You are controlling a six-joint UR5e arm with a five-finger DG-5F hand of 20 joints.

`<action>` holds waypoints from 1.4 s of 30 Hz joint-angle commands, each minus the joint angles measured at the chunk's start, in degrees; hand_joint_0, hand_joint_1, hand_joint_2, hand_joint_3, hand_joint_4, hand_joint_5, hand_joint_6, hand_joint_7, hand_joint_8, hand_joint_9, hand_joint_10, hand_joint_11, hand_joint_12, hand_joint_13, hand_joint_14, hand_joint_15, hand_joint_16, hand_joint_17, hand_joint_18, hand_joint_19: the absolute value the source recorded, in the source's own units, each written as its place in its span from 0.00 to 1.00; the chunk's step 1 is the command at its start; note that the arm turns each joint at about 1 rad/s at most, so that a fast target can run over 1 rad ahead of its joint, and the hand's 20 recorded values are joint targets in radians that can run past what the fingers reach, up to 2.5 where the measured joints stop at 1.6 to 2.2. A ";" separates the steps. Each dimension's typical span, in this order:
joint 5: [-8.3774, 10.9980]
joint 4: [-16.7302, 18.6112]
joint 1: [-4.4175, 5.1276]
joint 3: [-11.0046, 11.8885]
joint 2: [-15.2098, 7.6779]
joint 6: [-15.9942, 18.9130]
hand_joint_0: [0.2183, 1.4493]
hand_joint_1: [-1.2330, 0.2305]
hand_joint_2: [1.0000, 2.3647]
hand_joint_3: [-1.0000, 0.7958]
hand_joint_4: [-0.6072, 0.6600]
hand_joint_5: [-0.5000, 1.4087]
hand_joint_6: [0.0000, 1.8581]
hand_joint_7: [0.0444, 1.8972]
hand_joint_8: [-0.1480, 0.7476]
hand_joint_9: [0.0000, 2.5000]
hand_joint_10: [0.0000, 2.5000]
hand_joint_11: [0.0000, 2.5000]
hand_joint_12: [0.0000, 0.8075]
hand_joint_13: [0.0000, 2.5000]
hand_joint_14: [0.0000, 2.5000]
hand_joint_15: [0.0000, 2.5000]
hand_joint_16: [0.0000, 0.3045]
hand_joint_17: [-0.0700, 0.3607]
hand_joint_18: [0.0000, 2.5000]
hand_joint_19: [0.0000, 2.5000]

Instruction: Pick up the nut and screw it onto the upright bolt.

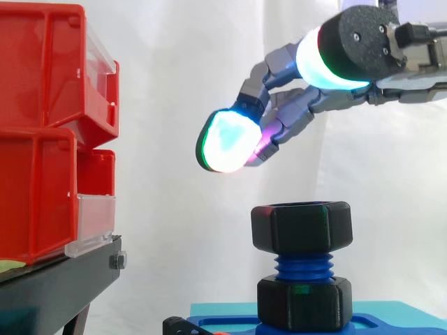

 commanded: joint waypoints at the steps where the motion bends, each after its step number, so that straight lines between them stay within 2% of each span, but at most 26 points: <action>1: -0.25 -1.66 0.02 -0.02 0.00 0.38 0.19 0.71 0.00 0.28 0.63 0.22 0.27 0.35 0.37 0.15 0.00 0.00 0.38 0.10 0.00 0.00 0.11 0.34 0.00 0.00; 15: -0.16 -4.74 -0.60 -0.02 0.00 0.29 0.19 0.71 0.00 0.28 0.65 0.22 0.27 0.38 0.40 0.17 0.00 0.00 0.39 0.11 0.00 0.00 0.11 0.34 0.00 0.00; 19: -0.16 -5.79 -0.60 -0.02 0.00 0.29 0.20 0.71 0.00 0.28 0.67 0.23 0.27 0.44 0.41 0.18 0.00 0.00 0.39 0.12 0.00 0.00 0.11 0.34 0.00 0.00; 30: -0.25 -5.35 -0.69 -0.02 0.00 0.21 0.21 0.70 0.00 0.28 0.69 0.24 0.27 0.55 0.43 0.23 0.00 0.00 0.37 0.17 0.00 0.00 0.10 0.32 0.00 0.00; 35: -0.25 -4.21 -0.69 -0.02 0.00 0.21 0.22 0.70 0.00 0.28 0.67 0.26 0.27 0.63 0.44 0.27 0.00 0.00 0.35 0.21 0.00 0.00 0.09 0.31 0.05 0.00; 42: -0.25 -4.30 -0.95 -0.02 0.00 0.12 0.22 0.68 0.00 0.28 0.64 0.28 0.27 0.69 0.45 0.34 0.00 0.00 0.31 0.26 0.00 0.00 0.08 0.28 0.12 0.00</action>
